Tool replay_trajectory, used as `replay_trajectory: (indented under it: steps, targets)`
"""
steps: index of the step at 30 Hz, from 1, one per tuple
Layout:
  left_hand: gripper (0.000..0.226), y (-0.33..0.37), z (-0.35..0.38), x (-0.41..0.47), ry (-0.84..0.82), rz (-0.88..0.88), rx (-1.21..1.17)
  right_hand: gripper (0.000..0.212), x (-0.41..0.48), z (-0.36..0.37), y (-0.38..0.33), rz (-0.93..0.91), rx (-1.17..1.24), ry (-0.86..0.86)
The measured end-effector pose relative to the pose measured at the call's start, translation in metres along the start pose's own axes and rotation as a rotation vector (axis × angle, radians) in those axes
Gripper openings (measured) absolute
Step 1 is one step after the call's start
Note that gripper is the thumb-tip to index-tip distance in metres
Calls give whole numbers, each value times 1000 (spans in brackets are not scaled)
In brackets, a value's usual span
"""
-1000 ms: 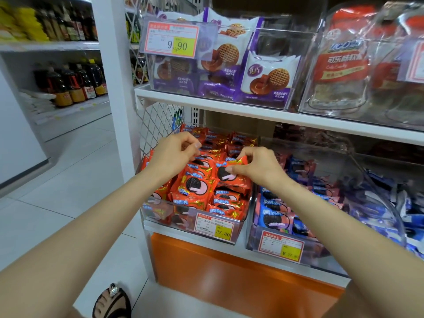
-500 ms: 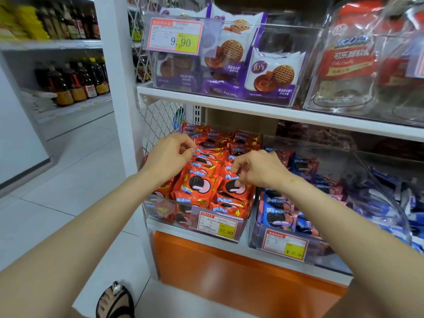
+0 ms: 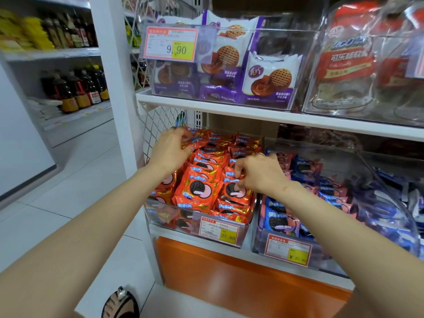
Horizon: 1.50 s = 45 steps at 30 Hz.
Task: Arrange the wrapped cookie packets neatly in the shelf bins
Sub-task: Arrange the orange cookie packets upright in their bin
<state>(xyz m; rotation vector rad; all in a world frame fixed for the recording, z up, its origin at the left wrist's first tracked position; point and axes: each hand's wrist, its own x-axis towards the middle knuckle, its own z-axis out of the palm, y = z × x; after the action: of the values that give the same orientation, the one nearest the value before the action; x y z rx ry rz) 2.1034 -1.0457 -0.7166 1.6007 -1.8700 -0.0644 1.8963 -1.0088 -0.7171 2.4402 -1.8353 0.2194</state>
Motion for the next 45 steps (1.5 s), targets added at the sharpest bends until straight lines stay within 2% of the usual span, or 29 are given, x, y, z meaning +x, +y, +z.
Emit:
replay_trajectory:
  steps: [4,6,8,10,12,16,18,21,24,25,27,29,30,31,32,33,36,39,42,45]
  targets:
    - [52,0,9,27,-187,-86,132,24,-2,-5,6,16,98,18]
    - [57,-2,10,36,-285,-153,152,22,-4,-9,9,35,212,97]
    - [62,-4,10,41,-313,-187,169,21,-6,-11,13,48,299,181]
    - [64,-2,4,40,-249,-170,186,18,-7,-11,16,60,400,219]
    - [62,6,-3,33,-140,-109,132,15,-6,-11,19,79,606,218]
    - [63,34,-11,-5,-39,65,-48,15,-12,-25,12,106,1069,93]
    - [61,48,-11,-26,-11,113,-120,18,-17,-29,6,86,1131,2]
    - [61,63,-10,-47,-2,189,-185,29,-20,-28,1,89,1173,-5]
    - [64,67,-12,-53,-112,153,-278,13,-21,-30,-1,131,1246,34]
    - [57,67,-16,-52,-130,97,-342,9,-20,-31,0,140,1251,58]
    - [36,61,-25,-49,-65,7,-446,8,-18,-32,5,175,1282,106]
    - [19,48,-33,-44,28,-12,-370,9,-16,-32,11,200,1305,118]
    - [15,40,-33,-43,30,-7,-313,11,-15,-30,13,206,1291,112]
    - [12,33,-33,-43,1,4,-270,22,-13,-28,16,213,1250,105]
    - [11,26,-30,-44,-52,29,-242,34,-12,-25,17,221,1196,89]
    - [14,21,-27,-46,-110,73,-207,37,-12,-23,18,201,1137,69]
    - [32,13,-12,-52,-227,272,55,28,-12,-16,17,68,1001,-26]
    - [44,12,-3,-57,-232,396,273,26,-13,-9,11,-36,736,-94]
    - [43,10,-4,-55,-208,407,343,33,-15,-7,6,-85,371,-140]
    - [45,2,-12,-49,-240,324,353,41,-15,-8,-1,-147,155,-162]
